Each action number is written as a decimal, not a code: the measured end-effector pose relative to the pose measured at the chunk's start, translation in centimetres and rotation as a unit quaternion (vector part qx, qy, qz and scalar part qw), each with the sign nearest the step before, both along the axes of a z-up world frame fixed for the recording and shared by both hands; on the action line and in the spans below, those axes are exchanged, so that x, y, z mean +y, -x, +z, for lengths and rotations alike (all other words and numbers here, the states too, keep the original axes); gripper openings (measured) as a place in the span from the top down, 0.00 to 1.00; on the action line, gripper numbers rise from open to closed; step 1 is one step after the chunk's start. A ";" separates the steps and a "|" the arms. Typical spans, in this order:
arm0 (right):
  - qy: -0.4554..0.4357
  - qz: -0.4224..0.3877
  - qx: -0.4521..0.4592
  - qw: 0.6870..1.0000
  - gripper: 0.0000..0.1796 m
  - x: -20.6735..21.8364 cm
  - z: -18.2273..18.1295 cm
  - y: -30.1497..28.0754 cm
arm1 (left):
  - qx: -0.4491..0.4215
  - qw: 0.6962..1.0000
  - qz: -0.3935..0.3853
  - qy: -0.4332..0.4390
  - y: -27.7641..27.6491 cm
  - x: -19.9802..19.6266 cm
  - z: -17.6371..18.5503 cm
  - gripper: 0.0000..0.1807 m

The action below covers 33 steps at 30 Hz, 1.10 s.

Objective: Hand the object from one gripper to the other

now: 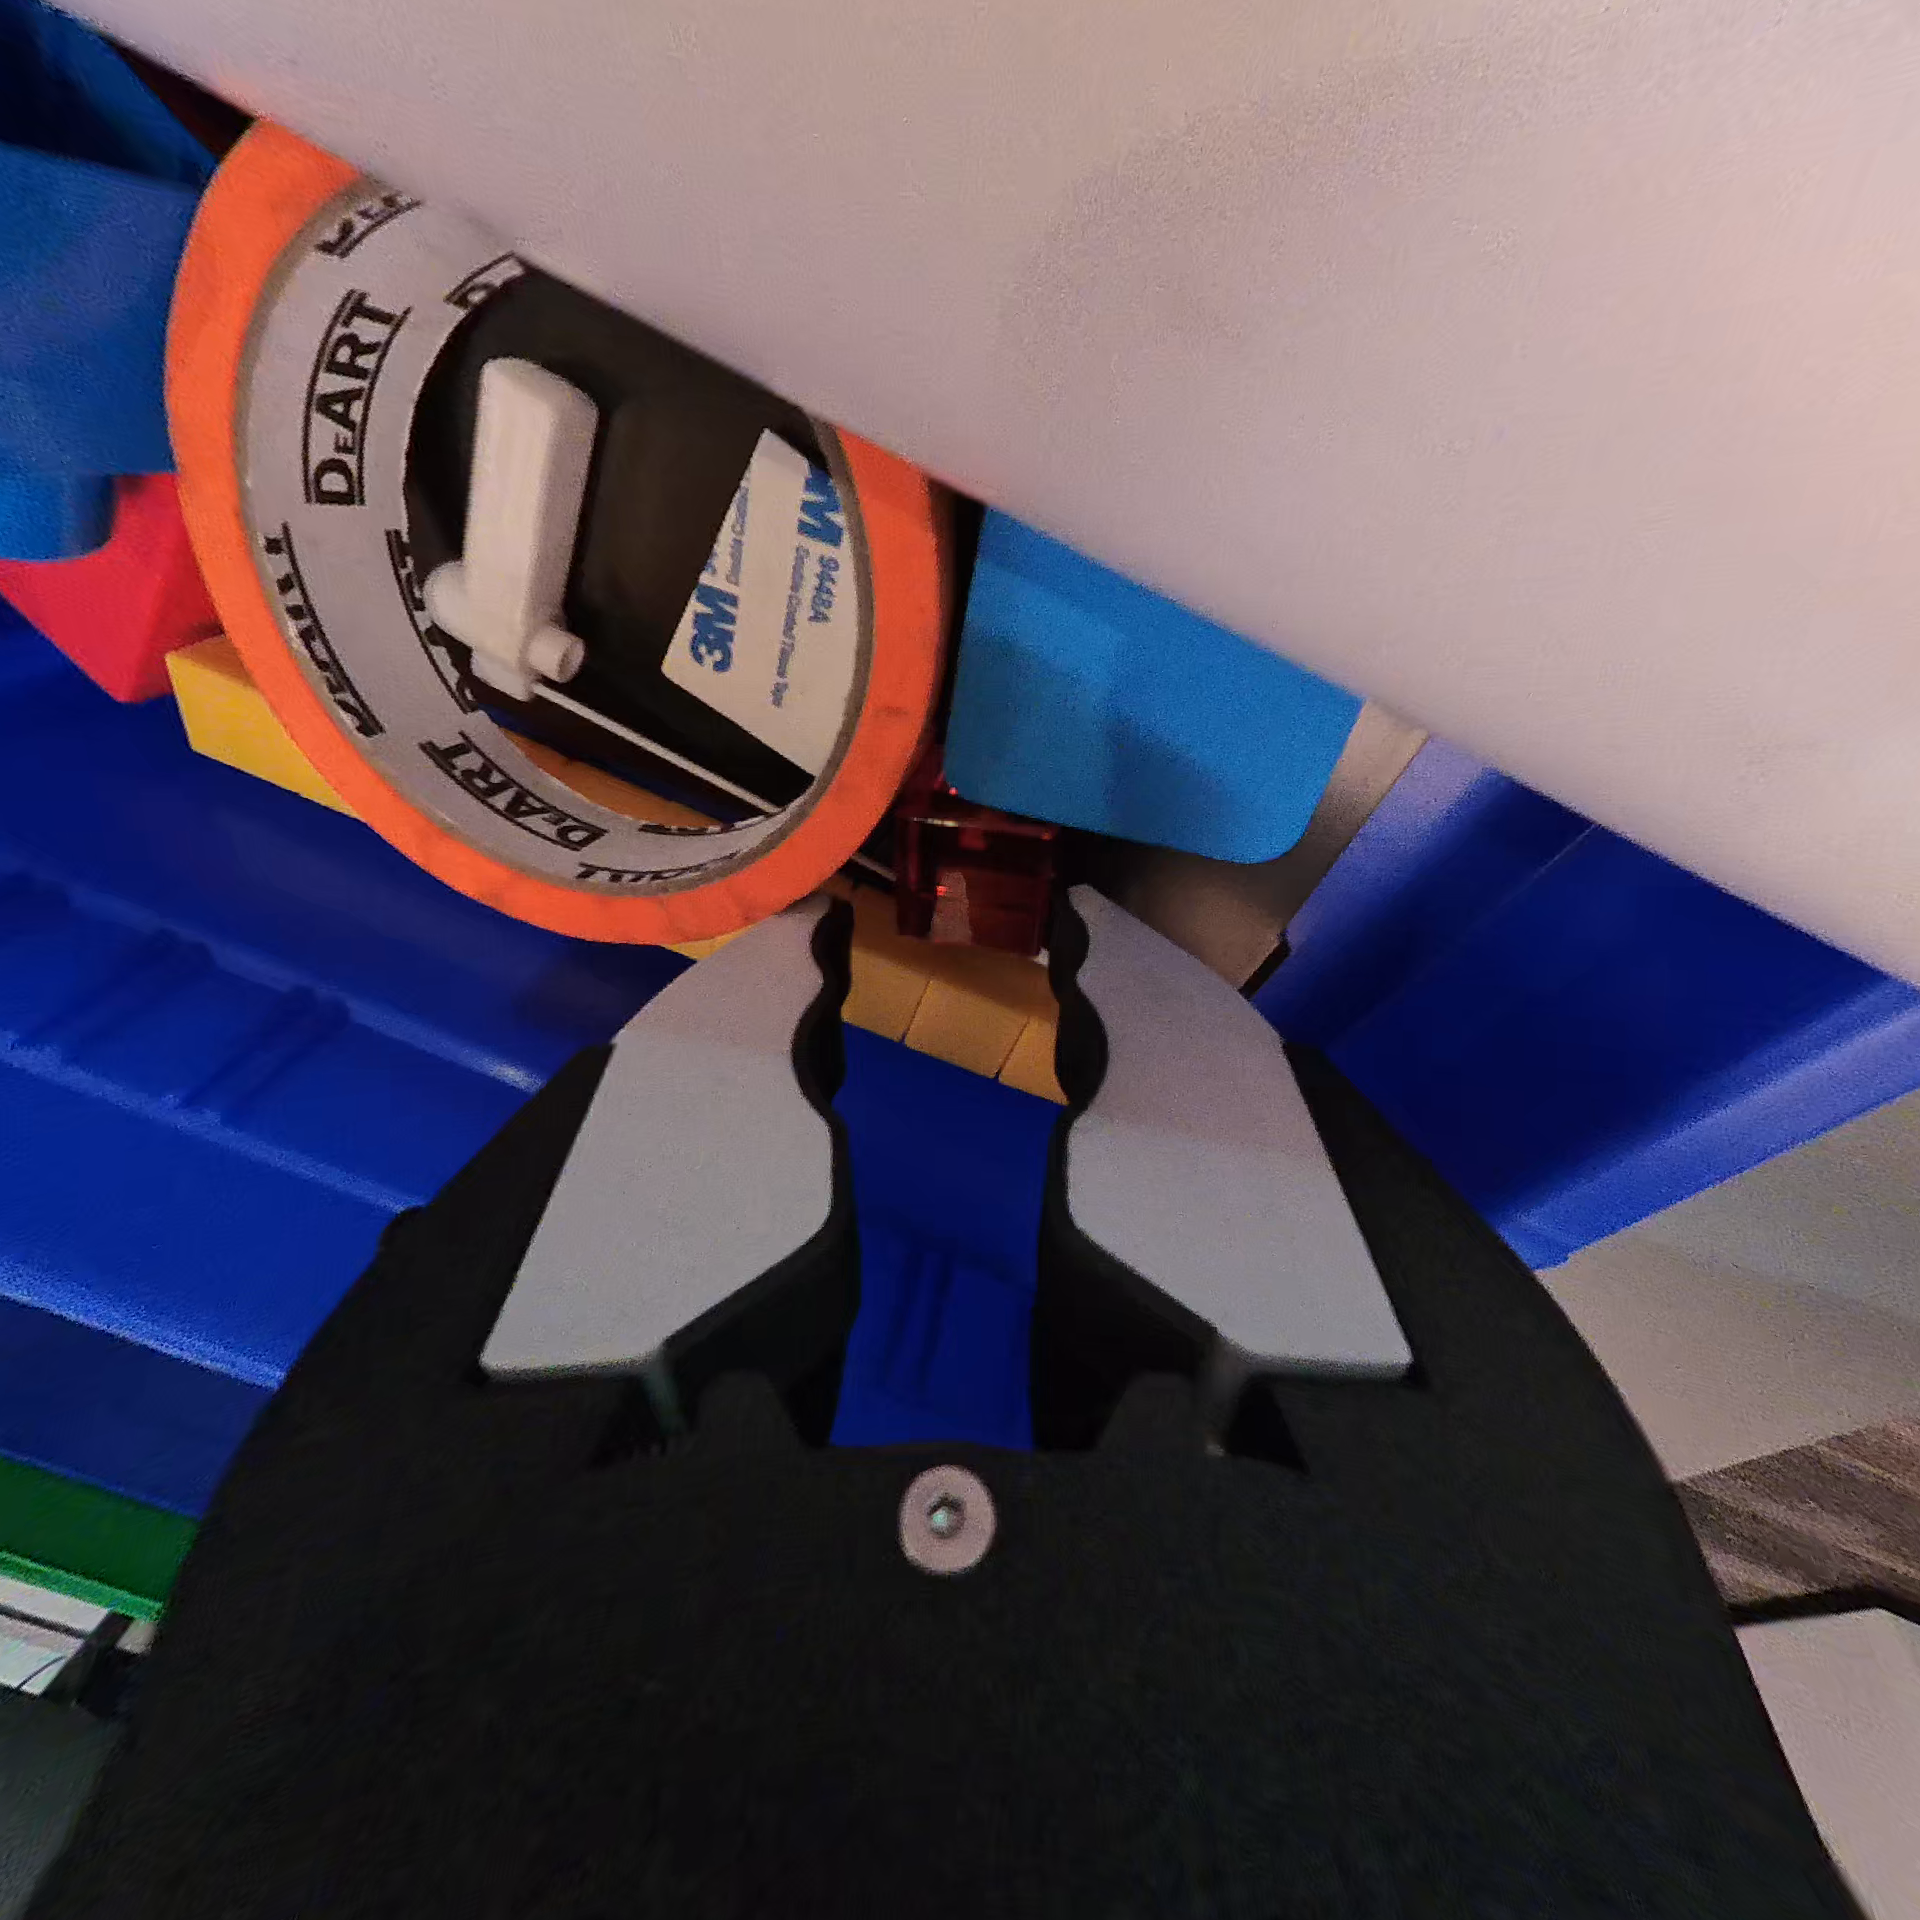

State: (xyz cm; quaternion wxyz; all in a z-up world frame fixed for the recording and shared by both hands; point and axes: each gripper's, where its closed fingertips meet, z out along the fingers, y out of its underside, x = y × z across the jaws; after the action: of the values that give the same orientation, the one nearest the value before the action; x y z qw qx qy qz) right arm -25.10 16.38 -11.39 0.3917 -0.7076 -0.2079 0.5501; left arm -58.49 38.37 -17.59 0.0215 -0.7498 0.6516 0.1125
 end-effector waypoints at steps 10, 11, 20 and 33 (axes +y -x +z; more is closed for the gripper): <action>0.008 0.025 0.011 1.000 0.72 -0.9 0.3 0.3 | -0.005 1.000 0.005 0.021 -1.3 -0.8 -0.7 0.84; 0.007 0.026 0.009 1.000 0.72 -1.0 0.4 0.3 | -0.002 1.000 0.001 0.013 -1.3 -0.7 -0.6 0.84; -0.007 0.022 0.006 1.000 0.72 -1.5 0.9 -0.1 | -0.021 0.992 -0.022 -0.123 -3.2 -2.0 5.2 0.84; 0.036 0.086 0.114 0.989 0.70 3.8 7.7 1.1 | -0.529 0.777 -0.146 -0.308 -23.8 -12.9 18.8 0.85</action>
State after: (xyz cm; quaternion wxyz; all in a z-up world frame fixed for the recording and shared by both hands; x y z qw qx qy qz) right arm -26.20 20.23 -3.66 0.3382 -0.6336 -0.2015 0.6660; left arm -34.67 25.43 1.16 0.6086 -0.5408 0.5697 -0.1121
